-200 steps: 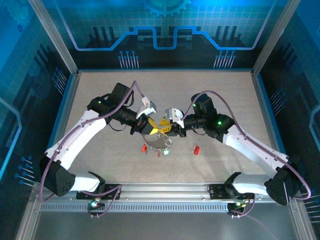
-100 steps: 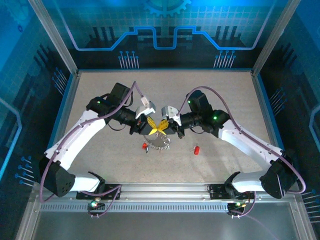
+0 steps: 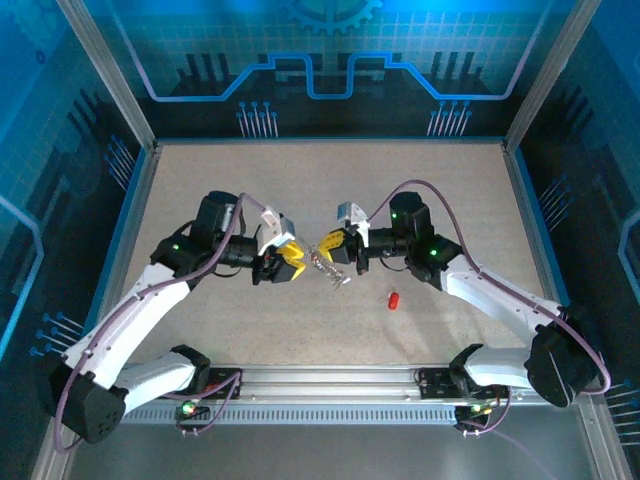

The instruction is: Put the keys on the keyring

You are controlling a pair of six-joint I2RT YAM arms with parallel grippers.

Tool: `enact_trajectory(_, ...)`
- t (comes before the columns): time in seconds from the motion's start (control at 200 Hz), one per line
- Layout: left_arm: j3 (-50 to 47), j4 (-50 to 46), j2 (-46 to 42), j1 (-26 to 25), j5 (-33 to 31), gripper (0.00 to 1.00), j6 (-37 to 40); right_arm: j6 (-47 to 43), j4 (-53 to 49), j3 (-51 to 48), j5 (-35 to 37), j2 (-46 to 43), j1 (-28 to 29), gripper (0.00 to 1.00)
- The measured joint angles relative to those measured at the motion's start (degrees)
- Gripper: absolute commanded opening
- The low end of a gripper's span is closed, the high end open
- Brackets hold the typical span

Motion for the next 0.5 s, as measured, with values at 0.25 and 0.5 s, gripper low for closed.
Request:
enact_trajectory(0.25, -1.7, 9.7, 0.2, 0.0, -0.3, 0.3, -2.9, 1.8, 5.1, -2.0, -0.5, 0.0, 0.0, 0.0)
enact_trajectory(0.5, -1.7, 11.8, 0.2, 0.0, 0.3, 0.29, -2.3, 1.5, 7.0, -2.5, -1.5, -0.3, 0.5, 0.0)
